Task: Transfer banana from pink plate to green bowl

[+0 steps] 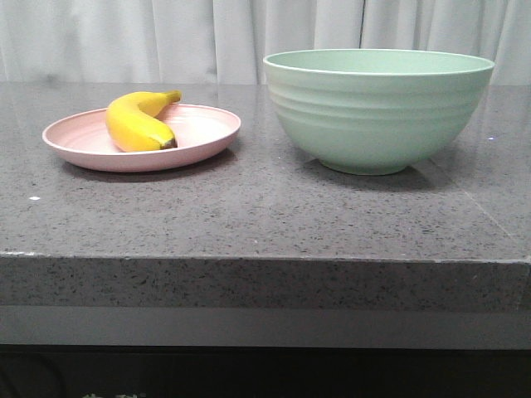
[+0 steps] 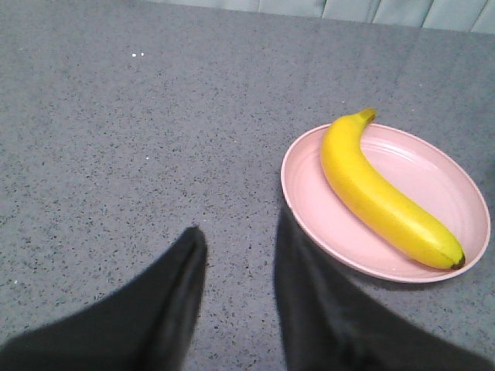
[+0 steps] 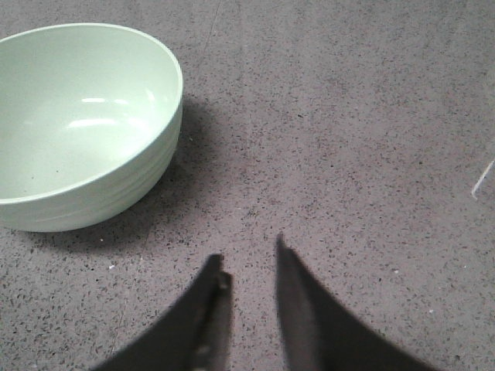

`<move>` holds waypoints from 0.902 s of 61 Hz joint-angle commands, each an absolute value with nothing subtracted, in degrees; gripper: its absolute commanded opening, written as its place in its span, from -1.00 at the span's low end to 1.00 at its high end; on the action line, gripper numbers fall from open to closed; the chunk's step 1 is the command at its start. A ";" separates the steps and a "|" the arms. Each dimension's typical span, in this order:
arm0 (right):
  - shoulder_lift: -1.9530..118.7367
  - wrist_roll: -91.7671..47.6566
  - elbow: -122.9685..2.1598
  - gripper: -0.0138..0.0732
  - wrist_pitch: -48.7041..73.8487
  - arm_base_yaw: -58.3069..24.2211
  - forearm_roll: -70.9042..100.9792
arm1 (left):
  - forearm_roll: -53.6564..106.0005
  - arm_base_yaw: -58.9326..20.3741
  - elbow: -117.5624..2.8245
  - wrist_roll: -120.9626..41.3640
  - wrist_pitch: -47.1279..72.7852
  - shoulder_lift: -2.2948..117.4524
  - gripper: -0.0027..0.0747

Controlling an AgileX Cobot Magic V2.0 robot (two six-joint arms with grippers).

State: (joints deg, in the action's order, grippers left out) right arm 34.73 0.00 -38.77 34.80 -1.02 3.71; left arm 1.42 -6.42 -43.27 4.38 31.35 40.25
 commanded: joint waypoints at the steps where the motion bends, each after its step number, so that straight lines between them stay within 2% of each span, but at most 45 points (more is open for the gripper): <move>1: 35.16 -0.51 -40.15 0.27 29.98 -0.68 3.25 | 1.44 -6.82 -45.20 3.87 25.88 41.97 0.33; 5: 35.16 -0.51 -40.15 0.55 29.70 -0.68 3.25 | 1.59 -6.82 -45.45 3.87 25.30 43.33 0.61; 11: 35.16 -0.51 -40.15 0.71 29.38 -0.68 3.25 | 3.22 -8.17 -46.70 3.87 25.30 45.45 0.67; 18: 35.16 -0.51 -40.15 0.70 29.33 -0.68 3.25 | 3.23 -12.53 -49.20 3.39 25.30 48.28 0.67; 32: 35.16 -0.51 -40.15 0.70 29.33 -0.68 3.25 | 0.00 -26.23 -57.10 3.35 26.58 57.85 0.67; 55: 35.16 -0.51 -40.15 0.70 29.33 -0.68 3.25 | 0.00 -27.60 -83.43 17.01 54.61 82.18 0.67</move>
